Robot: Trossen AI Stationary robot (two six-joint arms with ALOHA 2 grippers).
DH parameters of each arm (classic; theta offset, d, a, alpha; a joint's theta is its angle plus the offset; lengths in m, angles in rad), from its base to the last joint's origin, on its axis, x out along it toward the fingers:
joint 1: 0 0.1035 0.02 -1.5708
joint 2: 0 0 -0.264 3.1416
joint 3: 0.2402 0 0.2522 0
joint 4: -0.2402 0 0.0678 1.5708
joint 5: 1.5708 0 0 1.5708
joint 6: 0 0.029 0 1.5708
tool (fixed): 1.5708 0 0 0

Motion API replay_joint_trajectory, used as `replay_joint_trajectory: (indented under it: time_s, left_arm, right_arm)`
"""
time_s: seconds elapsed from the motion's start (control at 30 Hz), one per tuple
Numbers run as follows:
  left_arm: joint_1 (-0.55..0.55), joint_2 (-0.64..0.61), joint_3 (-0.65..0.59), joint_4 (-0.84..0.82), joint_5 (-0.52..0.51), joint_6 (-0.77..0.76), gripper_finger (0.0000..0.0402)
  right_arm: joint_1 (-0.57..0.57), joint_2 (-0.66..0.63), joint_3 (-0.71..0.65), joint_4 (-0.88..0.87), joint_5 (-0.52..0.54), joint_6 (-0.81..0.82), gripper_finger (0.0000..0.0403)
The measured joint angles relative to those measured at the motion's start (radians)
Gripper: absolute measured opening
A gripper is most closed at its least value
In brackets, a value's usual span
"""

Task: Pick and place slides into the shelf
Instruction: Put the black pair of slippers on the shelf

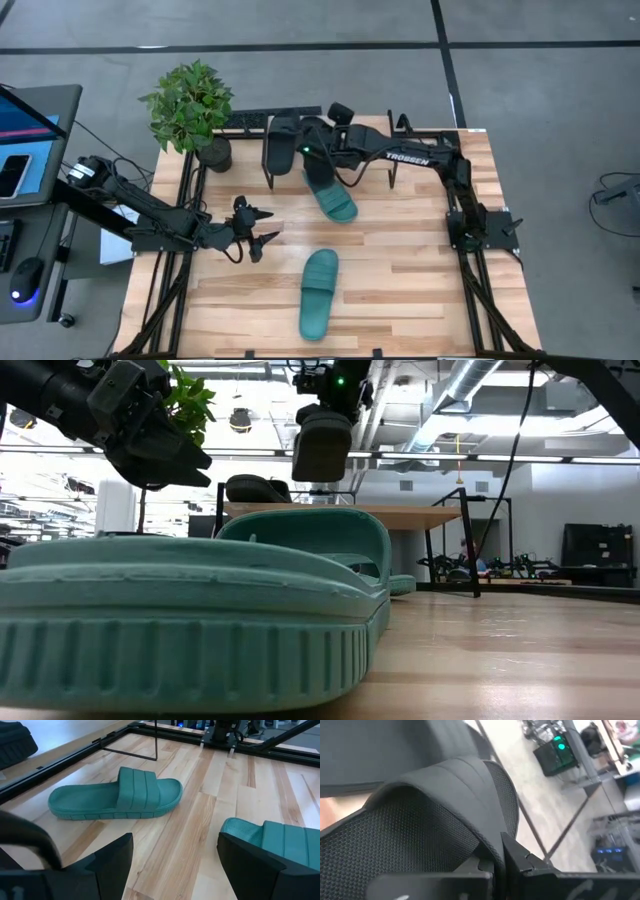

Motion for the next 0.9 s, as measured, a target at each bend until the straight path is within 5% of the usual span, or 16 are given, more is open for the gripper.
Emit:
replay_joint_trajectory:
  time_s: [0.9]
  left_arm:
    - [0.0, 0.0, 0.0, -0.019, 0.002, -0.003, 0.0274]
  right_arm:
    - [-0.073, 0.0, -0.001, 0.008, -0.029, 0.01, 0.0]
